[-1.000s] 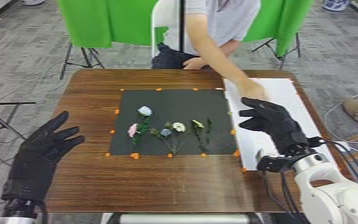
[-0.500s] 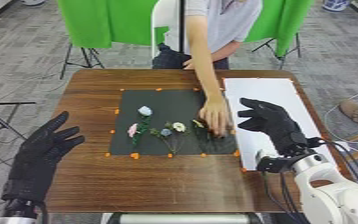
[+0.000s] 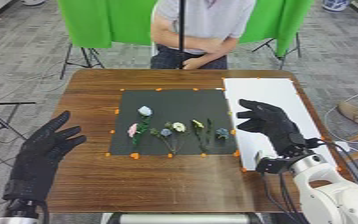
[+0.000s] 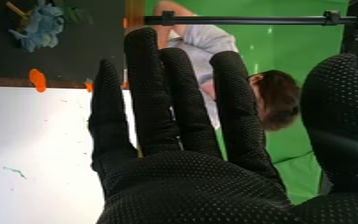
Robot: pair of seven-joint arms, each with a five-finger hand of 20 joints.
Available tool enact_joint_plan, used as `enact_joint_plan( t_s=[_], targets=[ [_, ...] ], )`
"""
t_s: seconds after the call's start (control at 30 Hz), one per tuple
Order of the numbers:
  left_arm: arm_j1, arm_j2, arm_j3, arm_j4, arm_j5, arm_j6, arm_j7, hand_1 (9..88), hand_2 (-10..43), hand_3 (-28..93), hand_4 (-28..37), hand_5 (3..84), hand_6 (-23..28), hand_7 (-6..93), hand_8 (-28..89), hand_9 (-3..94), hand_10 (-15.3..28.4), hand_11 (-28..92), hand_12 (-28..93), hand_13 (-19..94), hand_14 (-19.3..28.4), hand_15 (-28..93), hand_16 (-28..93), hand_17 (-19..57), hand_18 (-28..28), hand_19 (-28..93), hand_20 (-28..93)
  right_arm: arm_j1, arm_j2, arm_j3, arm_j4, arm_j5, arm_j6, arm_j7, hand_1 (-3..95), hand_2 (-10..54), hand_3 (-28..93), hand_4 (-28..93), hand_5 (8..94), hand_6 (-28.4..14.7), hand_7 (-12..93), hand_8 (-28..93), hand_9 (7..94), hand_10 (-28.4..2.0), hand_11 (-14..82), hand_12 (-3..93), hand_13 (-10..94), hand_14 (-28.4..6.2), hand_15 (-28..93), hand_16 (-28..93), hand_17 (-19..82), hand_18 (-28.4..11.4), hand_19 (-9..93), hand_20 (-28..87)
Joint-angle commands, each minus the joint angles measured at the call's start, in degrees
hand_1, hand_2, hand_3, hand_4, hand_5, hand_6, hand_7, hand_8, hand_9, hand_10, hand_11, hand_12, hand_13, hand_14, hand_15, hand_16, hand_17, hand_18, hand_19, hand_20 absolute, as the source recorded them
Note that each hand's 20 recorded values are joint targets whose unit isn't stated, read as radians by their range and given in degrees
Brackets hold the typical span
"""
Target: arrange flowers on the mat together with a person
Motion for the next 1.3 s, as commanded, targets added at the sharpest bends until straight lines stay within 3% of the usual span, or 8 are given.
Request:
enact_joint_plan(
  t_s=[0.03, 0.4, 0.9, 1.17, 1.3],
  targets=[
    [-0.1, 0.28, 0.39, 0.32, -0.02, 0.12, -0.28, 20.1, 4.5, 78, -28.3, 32.9, 6.0, 15.6, -11, 34.3, 19.6, 25, 11, 25, 27.7, 53, -10, -9.6, 25.3, 50, 9, -0.2, -0.2, -0.3, 0.0, -0.2, -0.5, -0.8, 24.9, 2.5, 76, -27, 49.8, -1.2, 13, -11, 49.9, -18.0, 15.8, 15.5, 43, -17.8, 52, 11, 10, -24.1, 57, 16],
    [-0.4, 0.09, 0.42, 0.25, 0.19, -0.08, -0.82, 20.1, 4.5, 78, -28.3, 32.9, 6.0, 15.6, -11, 34.3, 19.6, 26, 11, 25, 27.6, 53, -10, -9.6, 25.2, 50, 9, -0.2, -0.3, -0.7, 0.0, -0.9, -0.6, -0.5, 24.9, 2.7, 76, -27, 50.0, -1.2, 13, -11, 50.1, -17.9, 15.9, 15.5, 43, -17.8, 52, 11, 10, -23.9, 57, 16],
    [-0.2, 0.63, 1.06, 0.06, 0.0, 0.84, 0.47, 20.2, 4.5, 78, -28.3, 33.0, 6.1, 15.7, -11, 34.3, 19.7, 26, 11, 25, 27.6, 53, -10, -9.6, 25.3, 50, 9, 0.3, -0.4, -0.6, 0.2, -0.4, -1.6, -0.2, 24.9, 2.9, 76, -27, 49.9, -1.2, 13, -11, 50.5, -17.9, 16.2, 15.4, 43, -17.8, 52, 11, 10, -23.9, 57, 16],
    [-0.1, 0.3, 0.48, -0.42, 0.61, 0.18, -0.82, 20.3, 4.5, 78, -28.3, 32.9, 6.0, 15.7, -11, 34.2, 19.7, 26, 11, 25, 27.7, 53, -10, -9.6, 25.3, 50, 9, -0.2, -0.5, -0.7, -0.1, -2.7, -1.3, -0.4, 25.0, 3.1, 76, -27, 50.0, -1.1, 13, -11, 50.6, -17.8, 16.3, 15.3, 43, -17.8, 52, 11, 10, -23.7, 57, 16],
    [-0.4, 0.2, 0.64, -0.48, 0.49, 0.61, -0.87, 20.4, 4.6, 78, -28.3, 33.0, 6.0, 15.7, -11, 34.2, 19.8, 26, 11, 25, 27.8, 53, -10, -9.4, 25.3, 51, 9, -0.1, -0.9, -0.6, 0.0, -1.2, -1.5, 0.1, 24.9, 3.1, 76, -27, 50.0, -1.1, 13, -11, 50.7, -17.8, 16.3, 15.4, 43, -17.6, 52, 11, 10, -23.7, 57, 16]
  ],
)
